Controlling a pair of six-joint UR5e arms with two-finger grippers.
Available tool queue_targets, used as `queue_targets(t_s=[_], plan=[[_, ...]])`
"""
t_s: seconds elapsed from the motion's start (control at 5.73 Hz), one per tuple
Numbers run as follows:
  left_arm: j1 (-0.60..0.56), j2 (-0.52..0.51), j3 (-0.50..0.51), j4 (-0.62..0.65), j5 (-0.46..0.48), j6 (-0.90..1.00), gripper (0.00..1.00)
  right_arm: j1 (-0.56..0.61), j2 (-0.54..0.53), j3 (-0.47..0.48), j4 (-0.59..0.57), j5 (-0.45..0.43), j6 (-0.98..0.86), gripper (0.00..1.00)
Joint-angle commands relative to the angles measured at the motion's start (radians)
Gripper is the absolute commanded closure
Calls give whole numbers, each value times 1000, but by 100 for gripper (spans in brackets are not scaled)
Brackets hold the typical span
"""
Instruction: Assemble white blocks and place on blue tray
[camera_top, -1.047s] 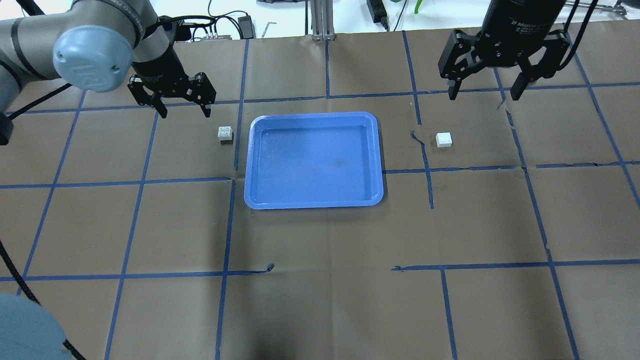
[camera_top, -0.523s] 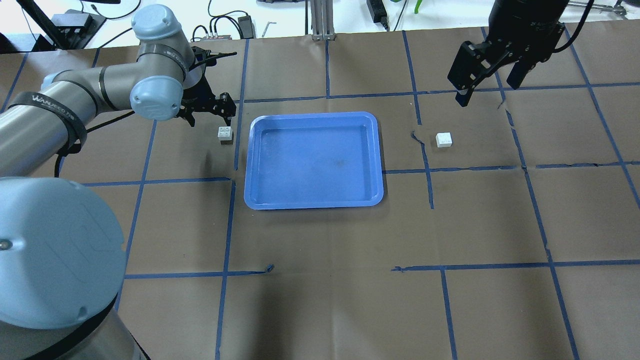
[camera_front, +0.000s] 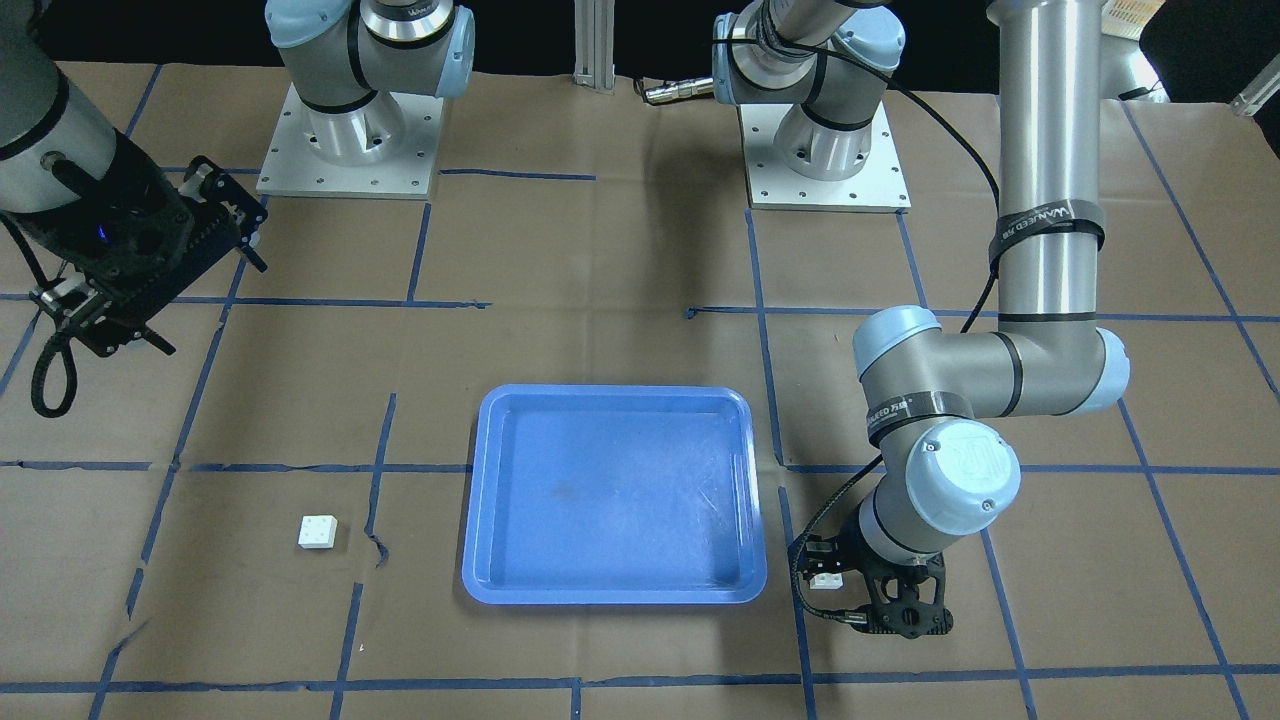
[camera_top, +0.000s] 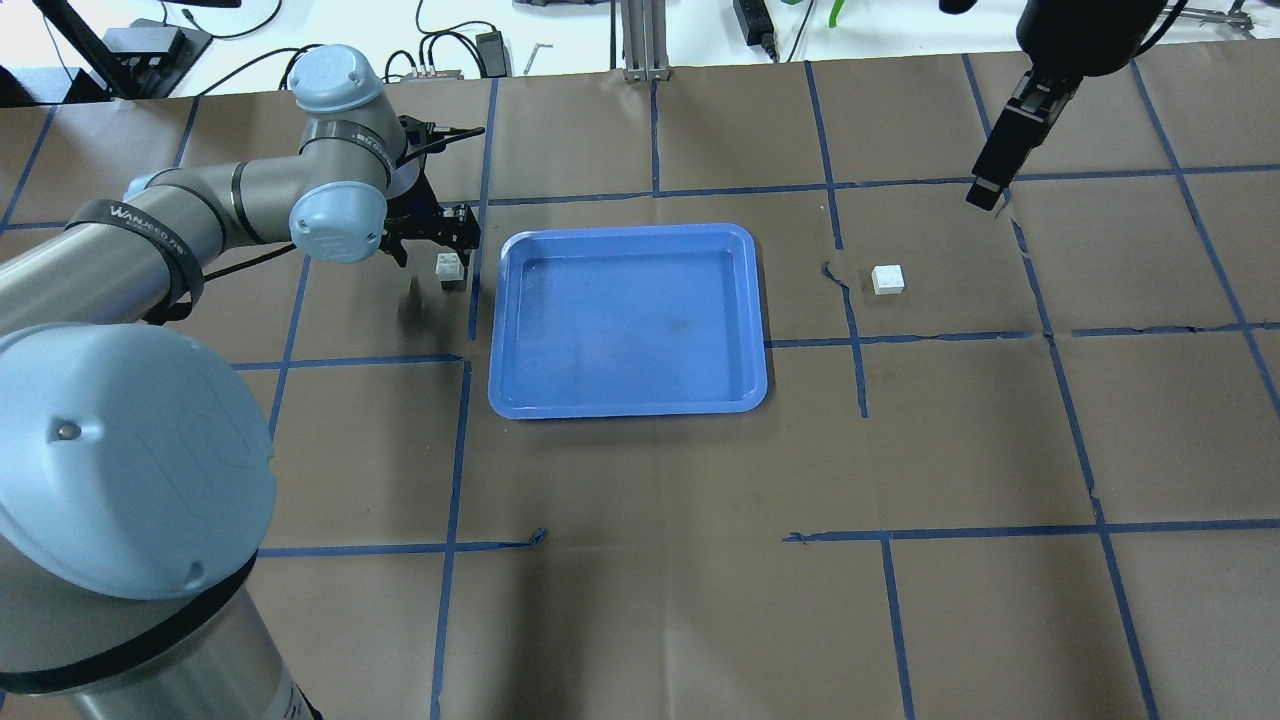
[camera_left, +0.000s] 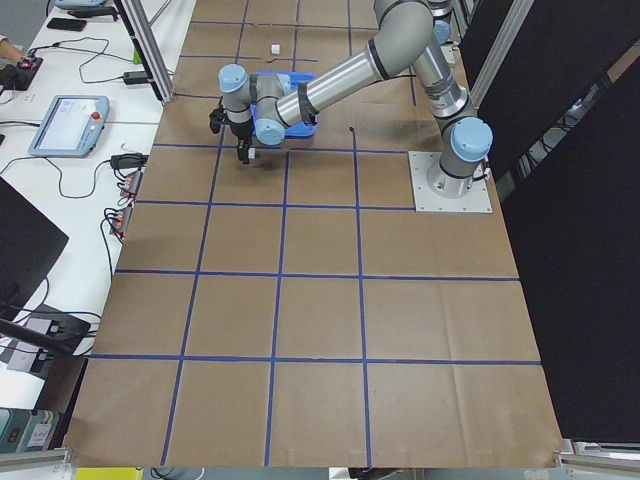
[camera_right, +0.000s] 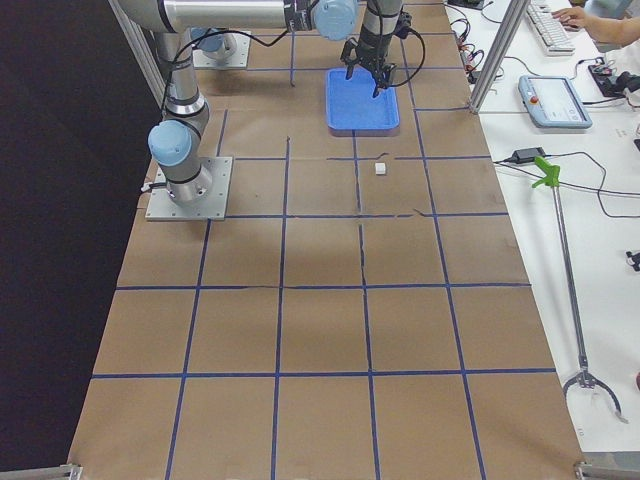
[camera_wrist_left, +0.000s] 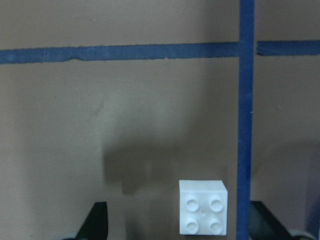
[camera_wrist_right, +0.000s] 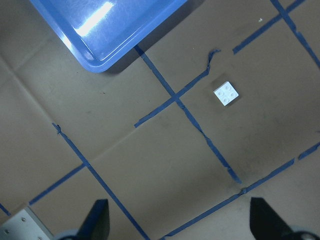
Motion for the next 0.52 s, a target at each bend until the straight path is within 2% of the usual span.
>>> queue_targets(t_s=[0.0,0.17,0.35], plan=[[0,-2,-9,4,-2,4,57,-59,43,3,-34,30,-344,0],[0,-1,-6,5,-2,7,82,-119,59,30,-35,143,-455,0],[1,1,2,4,0,19,100,-174,59,115,-123,176,-521,0]])
